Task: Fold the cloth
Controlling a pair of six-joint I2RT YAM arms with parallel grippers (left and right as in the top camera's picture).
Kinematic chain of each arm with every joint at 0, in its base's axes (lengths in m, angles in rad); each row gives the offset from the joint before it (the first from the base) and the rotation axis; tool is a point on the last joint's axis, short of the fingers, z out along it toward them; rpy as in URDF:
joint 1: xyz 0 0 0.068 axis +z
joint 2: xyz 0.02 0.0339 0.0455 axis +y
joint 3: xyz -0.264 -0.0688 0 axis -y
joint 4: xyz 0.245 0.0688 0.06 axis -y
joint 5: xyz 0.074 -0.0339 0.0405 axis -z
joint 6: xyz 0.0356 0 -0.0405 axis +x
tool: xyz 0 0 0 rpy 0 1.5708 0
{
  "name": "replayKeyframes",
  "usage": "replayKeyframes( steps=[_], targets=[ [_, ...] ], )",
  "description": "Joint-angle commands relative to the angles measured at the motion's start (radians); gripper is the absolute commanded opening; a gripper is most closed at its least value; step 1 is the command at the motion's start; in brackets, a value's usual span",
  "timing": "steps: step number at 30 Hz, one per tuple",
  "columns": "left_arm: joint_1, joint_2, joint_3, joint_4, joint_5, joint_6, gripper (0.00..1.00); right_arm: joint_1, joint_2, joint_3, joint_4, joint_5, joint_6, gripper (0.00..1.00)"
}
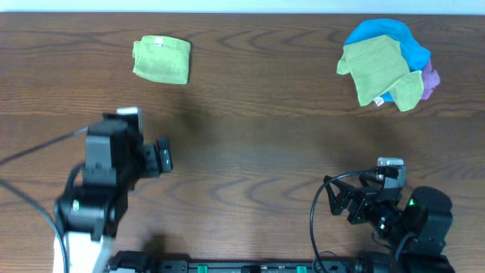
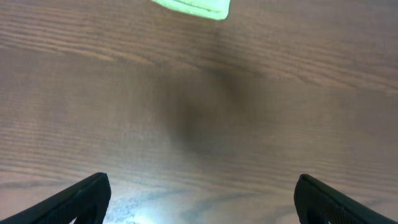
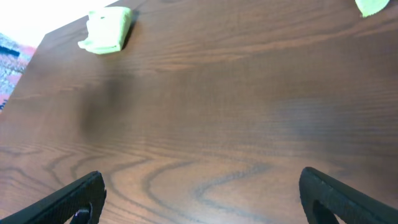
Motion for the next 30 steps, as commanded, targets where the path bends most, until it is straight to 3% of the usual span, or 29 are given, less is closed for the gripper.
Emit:
replayKeyframes(
  steps=[1, 15, 30],
  targets=[
    [0.003, -0.126, -0.123, 0.032, -0.027, 0.004, 0.95, -0.008, -0.004, -0.001, -0.002, -0.015, 0.011, 0.99],
    [0.068, -0.588, -0.529, 0.038, -0.071, 0.019, 0.95, -0.008, -0.004, -0.001, -0.002, -0.015, 0.011, 0.99],
    [0.069, -0.785, -0.582, -0.132, -0.069, 0.166, 0.95, -0.008, -0.004, -0.001, -0.002, -0.015, 0.011, 0.99]
  ],
)
